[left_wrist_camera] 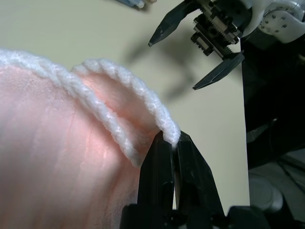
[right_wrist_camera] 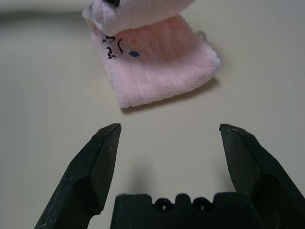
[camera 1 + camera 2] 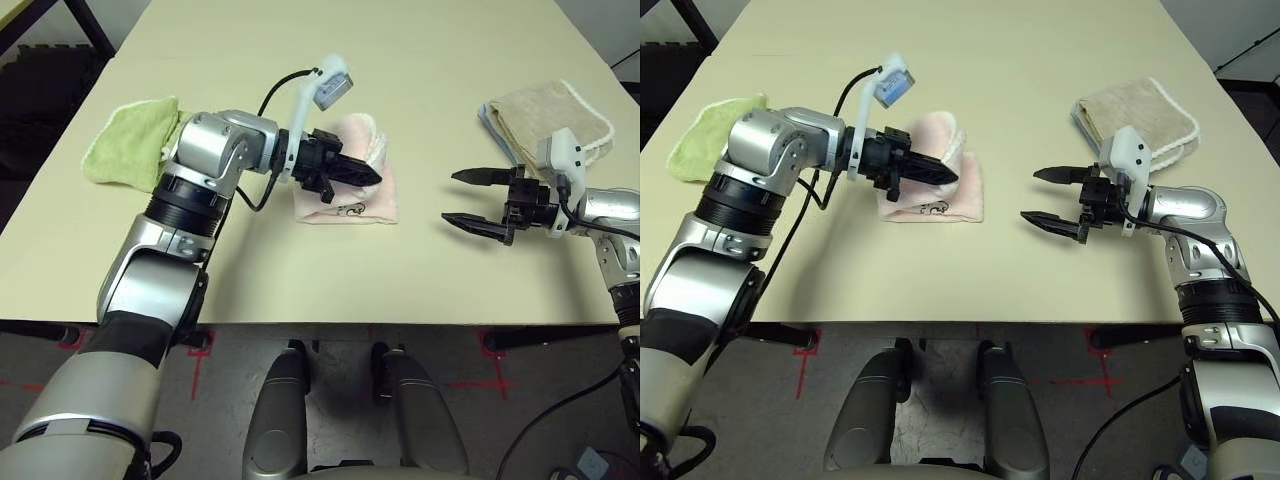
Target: Fold the towel and set it aside.
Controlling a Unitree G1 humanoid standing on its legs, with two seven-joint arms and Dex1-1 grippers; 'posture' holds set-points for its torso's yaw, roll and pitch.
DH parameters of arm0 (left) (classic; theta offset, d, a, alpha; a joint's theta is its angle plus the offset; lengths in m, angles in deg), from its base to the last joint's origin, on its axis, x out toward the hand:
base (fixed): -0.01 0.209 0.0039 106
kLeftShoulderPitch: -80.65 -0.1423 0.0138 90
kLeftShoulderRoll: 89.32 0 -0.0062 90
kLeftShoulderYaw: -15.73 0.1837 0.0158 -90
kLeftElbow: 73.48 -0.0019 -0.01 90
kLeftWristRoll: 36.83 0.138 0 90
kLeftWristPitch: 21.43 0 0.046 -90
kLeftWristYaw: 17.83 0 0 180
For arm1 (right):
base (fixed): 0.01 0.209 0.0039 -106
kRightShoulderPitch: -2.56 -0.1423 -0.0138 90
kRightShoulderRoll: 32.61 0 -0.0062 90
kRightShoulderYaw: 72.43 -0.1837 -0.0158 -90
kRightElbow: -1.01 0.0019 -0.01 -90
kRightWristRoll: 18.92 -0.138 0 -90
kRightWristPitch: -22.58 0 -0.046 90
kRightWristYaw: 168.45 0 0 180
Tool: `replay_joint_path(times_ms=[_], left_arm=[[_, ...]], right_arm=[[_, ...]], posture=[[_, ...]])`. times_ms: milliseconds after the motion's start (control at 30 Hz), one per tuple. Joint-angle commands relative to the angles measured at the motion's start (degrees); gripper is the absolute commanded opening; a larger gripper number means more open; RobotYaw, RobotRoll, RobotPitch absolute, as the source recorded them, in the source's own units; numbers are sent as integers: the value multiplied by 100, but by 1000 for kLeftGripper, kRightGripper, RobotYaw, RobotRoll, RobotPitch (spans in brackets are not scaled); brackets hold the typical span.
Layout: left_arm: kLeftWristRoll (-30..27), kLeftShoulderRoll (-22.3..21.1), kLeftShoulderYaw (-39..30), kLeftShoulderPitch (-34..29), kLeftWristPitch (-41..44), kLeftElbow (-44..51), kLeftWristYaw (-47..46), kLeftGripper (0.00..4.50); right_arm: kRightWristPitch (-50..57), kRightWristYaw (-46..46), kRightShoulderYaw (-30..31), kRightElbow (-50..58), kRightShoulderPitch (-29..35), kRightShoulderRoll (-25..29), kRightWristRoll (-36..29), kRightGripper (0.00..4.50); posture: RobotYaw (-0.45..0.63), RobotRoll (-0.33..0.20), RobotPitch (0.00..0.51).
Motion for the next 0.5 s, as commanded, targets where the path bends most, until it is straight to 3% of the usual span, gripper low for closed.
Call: replay_joint_path(times_ms=[33,100,200,500], left_arm=[[134,86,119,-107,-97,-36,39,86],[174,116,130,-123,-129,-57,40,278],[107,209,27,-116,-30,-4,26,1074],[-60,301,-457,-83,-200,196,-77,4471]], right_arm=[[3,5,-8,103,103,23,-16,4500],[7,7,-9,116,116,30,-17,4500],[-25,5,3,111,120,42,8,4500],[-19,18,24,60,26,-32,-2,4500]], posture=[[24,0,207],[21,0,207],[21,0,207],[32,0,207]])
